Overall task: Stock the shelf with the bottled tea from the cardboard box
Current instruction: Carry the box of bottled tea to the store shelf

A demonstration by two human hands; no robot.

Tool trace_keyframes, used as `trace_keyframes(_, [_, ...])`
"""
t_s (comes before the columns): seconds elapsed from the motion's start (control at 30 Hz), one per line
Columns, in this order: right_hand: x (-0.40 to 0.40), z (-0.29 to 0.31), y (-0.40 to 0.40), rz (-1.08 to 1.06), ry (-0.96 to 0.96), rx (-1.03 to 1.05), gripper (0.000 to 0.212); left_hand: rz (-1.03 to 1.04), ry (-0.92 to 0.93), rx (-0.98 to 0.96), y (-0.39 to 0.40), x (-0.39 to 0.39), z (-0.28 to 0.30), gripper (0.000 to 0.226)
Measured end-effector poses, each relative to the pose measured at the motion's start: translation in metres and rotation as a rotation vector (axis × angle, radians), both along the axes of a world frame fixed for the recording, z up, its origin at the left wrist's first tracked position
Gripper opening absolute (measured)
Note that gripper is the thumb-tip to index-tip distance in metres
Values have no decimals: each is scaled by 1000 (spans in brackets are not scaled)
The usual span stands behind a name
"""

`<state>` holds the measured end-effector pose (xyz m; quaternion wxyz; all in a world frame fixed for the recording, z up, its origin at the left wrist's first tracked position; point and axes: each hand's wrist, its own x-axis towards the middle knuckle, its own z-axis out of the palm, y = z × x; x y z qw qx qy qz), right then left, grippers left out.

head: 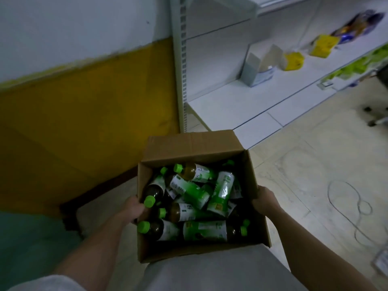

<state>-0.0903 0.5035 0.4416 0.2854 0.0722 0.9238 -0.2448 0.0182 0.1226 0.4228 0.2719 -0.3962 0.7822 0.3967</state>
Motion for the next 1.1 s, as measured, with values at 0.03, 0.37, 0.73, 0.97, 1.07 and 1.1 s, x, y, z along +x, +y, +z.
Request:
trace_keyframes(0.03, [0, -3, 16, -33, -10, -9, 31, -28, -2, 0, 12, -10, 5, 7])
trace_keyframes(0.37, [-46, 23, 211, -206, -18, -76, 32, -309, 117, 54, 191, -145, 64, 17])
trace_keyframes(0.73, [-157, 95, 413, -313, 66, 25, 30, -547, 122, 91, 383, -314, 72, 24])
trace_keyframes(0.97, [-237, 48, 517, -455, 3, 86, 34, -690, 34, 131, 502, -469, 37, 27])
trace_keyframes(1.07, [-285, 53, 561, -540, 11, 81, 32, -739, 32, 149, 558, -543, 38, 27])
trace_keyframes(1.1, [-300, 57, 575, -563, 11, 80, 32, -752, 29, 159, 574, -566, 39, 26])
